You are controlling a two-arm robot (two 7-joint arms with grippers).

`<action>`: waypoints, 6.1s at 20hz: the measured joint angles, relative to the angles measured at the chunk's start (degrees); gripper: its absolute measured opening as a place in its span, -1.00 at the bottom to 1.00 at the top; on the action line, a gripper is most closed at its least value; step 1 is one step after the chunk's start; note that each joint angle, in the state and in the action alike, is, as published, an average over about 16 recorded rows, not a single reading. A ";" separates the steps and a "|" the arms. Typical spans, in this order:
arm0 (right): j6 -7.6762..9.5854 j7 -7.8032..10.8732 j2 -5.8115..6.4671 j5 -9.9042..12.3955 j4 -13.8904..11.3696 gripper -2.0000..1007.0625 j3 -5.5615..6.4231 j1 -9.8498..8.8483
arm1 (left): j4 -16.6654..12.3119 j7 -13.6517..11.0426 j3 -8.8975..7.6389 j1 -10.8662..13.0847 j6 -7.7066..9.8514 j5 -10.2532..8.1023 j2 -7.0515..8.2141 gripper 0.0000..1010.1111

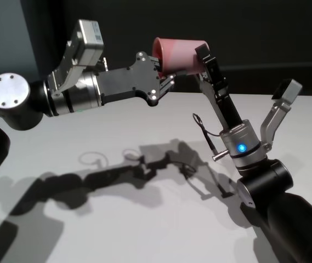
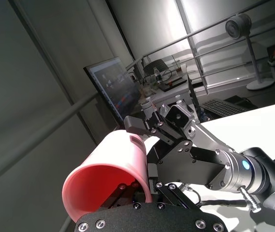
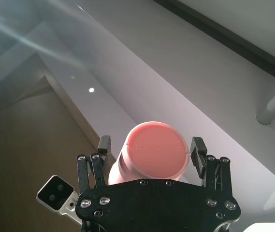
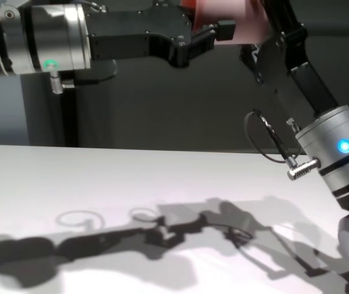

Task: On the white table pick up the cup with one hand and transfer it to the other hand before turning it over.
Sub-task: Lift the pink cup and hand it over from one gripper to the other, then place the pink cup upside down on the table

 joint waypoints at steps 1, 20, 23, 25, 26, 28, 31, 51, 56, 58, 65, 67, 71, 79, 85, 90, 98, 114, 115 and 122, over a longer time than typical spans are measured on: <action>0.00 -0.02 0.00 0.02 -0.03 0.99 0.00 -0.03 | 0.00 0.00 0.00 0.00 0.00 0.00 0.00 -0.93; -0.04 -0.97 0.12 -0.10 -0.06 0.99 -0.24 -0.15 | 0.01 0.03 0.00 0.00 0.00 0.00 0.00 -0.93; -0.06 -0.97 0.13 -0.13 -0.10 0.98 -0.25 -0.16 | 0.01 0.03 0.00 0.00 0.00 0.00 0.00 -0.93; -0.06 -0.94 0.13 -0.14 -0.10 0.95 -0.25 -0.16 | 0.01 0.03 0.00 0.00 0.00 0.00 0.00 -0.93; -0.06 -0.92 0.13 -0.15 -0.10 0.94 -0.25 -0.16 | 0.01 0.03 0.00 0.00 0.00 0.00 0.00 -0.93; -0.07 -0.89 0.12 -0.15 -0.10 0.90 -0.25 -0.16 | 0.01 0.03 0.00 0.00 0.00 0.00 0.00 -0.93; -0.07 -0.83 0.12 -0.16 -0.09 0.82 -0.24 -0.15 | 0.01 0.03 0.00 0.00 0.00 0.00 0.00 -0.93; -0.08 -0.69 0.12 -0.17 -0.01 0.54 -0.21 -0.11 | 0.02 0.03 0.00 0.00 0.00 0.00 0.01 -0.93; -0.08 -0.69 0.12 -0.17 0.00 0.54 -0.21 -0.11 | 0.01 0.03 0.00 0.00 0.00 0.00 0.01 -0.93; -0.08 -0.70 0.12 -0.17 0.00 0.54 -0.21 -0.11 | 0.01 0.03 0.00 0.00 0.00 0.00 0.01 -0.93; -0.08 -0.75 0.12 -0.17 0.01 0.54 -0.21 -0.11 | -0.01 0.02 0.00 0.00 0.00 0.00 0.00 -0.83; -0.08 -0.76 0.12 -0.17 0.01 0.54 -0.21 -0.11 | -0.01 0.02 0.00 0.00 0.00 0.00 -0.01 -0.76; -0.08 -0.79 0.12 -0.17 0.02 0.54 -0.21 -0.11 | -0.02 0.01 0.00 0.00 0.00 0.00 -0.01 -0.55; -0.08 -0.80 0.12 -0.17 0.03 0.54 -0.21 -0.11 | -0.01 -0.28 0.01 0.10 -0.25 -0.16 0.05 0.08; -0.08 -0.77 0.12 -0.17 0.02 0.54 -0.21 -0.11 | -0.31 -0.56 -0.03 0.58 -0.87 -0.52 0.52 0.54; -0.08 -0.75 0.12 -0.16 0.02 0.54 -0.21 -0.11 | -1.38 -0.28 -0.32 1.44 -1.40 -0.70 1.61 0.80; -0.08 -0.73 0.12 -0.16 0.01 0.54 -0.21 -0.11 | -4.91 2.77 -2.05 4.50 -1.24 -0.27 5.07 0.97; -0.08 -0.72 0.12 -0.16 0.01 0.54 -0.21 -0.11 | -14.68 25.91 -12.27 20.23 0.78 2.18 7.97 0.98; -0.08 -0.72 0.12 -0.16 0.01 0.54 -0.21 -0.11 | -15.08 27.51 -12.90 21.17 0.96 2.33 7.61 0.98; -0.08 -0.72 0.12 -0.16 0.01 0.54 -0.21 -0.11 | -16.53 35.72 -16.27 26.00 2.63 2.65 4.30 0.98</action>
